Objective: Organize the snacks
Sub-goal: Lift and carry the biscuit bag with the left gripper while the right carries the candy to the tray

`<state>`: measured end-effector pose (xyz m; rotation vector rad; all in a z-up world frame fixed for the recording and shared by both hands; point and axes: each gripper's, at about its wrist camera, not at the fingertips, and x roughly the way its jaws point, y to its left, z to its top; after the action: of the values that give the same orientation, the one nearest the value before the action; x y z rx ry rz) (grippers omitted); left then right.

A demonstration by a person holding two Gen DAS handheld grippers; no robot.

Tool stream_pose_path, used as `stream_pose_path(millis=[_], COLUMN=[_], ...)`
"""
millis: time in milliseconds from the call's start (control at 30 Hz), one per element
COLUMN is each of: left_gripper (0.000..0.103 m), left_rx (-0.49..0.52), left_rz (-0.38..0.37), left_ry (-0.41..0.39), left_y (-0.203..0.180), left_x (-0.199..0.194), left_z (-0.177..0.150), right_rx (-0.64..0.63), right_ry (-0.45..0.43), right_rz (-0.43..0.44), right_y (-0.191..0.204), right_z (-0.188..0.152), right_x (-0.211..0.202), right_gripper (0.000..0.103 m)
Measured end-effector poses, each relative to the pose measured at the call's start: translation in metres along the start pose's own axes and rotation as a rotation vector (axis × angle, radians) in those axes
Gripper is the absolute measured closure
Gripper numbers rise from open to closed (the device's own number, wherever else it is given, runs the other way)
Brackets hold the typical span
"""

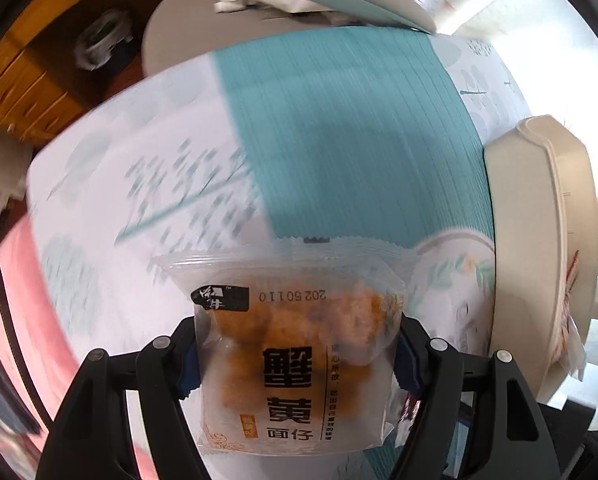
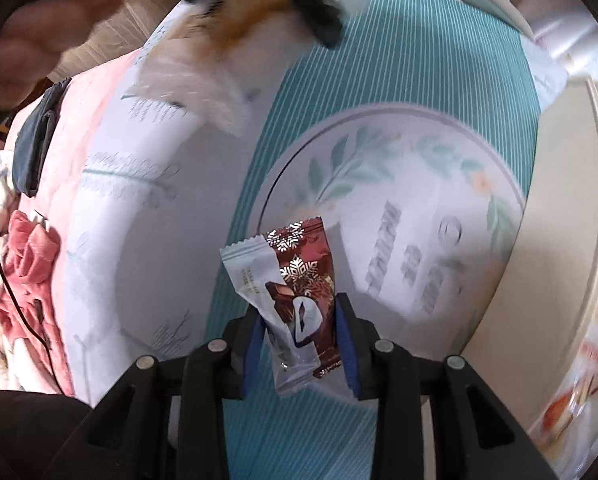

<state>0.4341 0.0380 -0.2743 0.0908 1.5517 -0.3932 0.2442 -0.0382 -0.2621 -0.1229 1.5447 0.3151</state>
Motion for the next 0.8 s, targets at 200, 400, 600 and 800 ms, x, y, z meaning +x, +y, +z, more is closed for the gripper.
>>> stream_pose_path(millis=[200, 400, 600, 800], left_gripper=[0.03, 0.03, 0.03, 0.03], left_rx=[-0.092, -0.105, -0.076, -0.038], left_rz=[-0.016, 0.001, -0.014, -0.042], left_ry=[-0.025, -0.074, -0.138, -0.194], left_y=[0.029, 0.03, 0.01, -0.021], left_x=[-0.033, -0.076, -0.119, -0.155], left_z=[-0.064, -0.13, -0.179, -0.217], right_rx=[0.058, 0.136, 0.214, 0.289], right_ry=[0.0, -0.044, -0.084, -0.146], right_rz=[0.04, 0.077, 0.1, 0.085], right_y=[0.019, 0.05, 0.059, 0.045], right_z=[-0.025, -0.056, -0.085, -0.112], right_x=[-0.02, -0.042, -0.066, -0.097], right_gripper=[0.069, 0.069, 0.069, 0.069])
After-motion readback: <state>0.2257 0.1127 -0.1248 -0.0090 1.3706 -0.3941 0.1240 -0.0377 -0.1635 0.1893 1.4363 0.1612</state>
